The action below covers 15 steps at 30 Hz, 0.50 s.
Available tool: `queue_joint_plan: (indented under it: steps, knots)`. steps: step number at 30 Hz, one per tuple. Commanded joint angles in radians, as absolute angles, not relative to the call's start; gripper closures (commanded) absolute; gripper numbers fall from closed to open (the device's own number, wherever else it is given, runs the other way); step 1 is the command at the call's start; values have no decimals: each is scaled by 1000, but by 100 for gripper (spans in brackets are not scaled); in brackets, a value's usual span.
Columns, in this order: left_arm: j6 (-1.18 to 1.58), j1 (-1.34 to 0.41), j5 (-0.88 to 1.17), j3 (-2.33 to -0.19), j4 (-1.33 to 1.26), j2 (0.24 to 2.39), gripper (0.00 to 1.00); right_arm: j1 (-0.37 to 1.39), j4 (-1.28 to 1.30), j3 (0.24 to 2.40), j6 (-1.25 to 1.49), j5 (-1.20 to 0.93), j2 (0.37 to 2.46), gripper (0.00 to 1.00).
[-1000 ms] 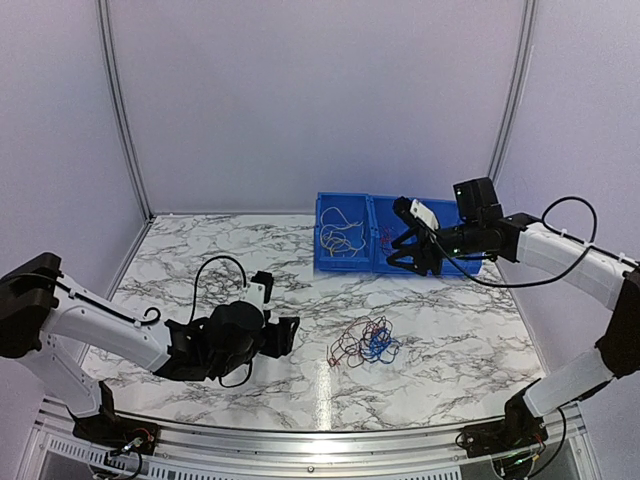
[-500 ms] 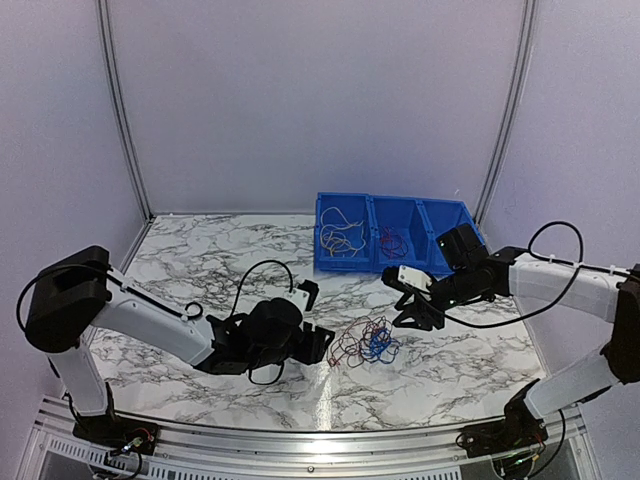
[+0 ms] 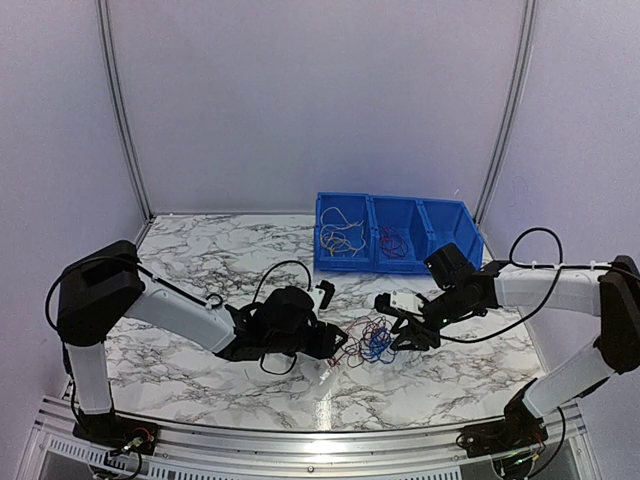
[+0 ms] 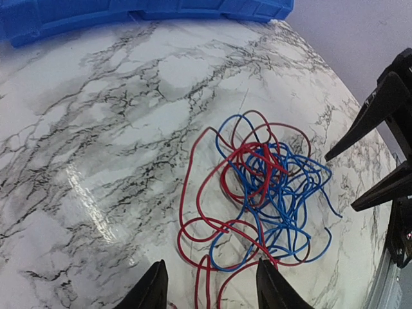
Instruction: Untangle the cables
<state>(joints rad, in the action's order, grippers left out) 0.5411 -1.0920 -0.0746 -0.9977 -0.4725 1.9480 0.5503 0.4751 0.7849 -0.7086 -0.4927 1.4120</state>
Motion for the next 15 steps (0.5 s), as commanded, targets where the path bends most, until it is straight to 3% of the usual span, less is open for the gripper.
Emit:
queue_joint_plan:
  steps: [1,5,13,15]
  knots:
    - [541,-1095,34,-1019,-433,1978,53,563,461,786,-726,-501,1408,55]
    - [527,-1095,52,-1024,-418,1995,59,567,458,791,-731,-497,1413,55]
    - [504,-1095,11,-1025,-399,1969,96,587,439,816,-711,-493,1415,56]
    - [496,-1096,7,-1014,-400,1939,100,594,419,860,-683,-494,1415,55]
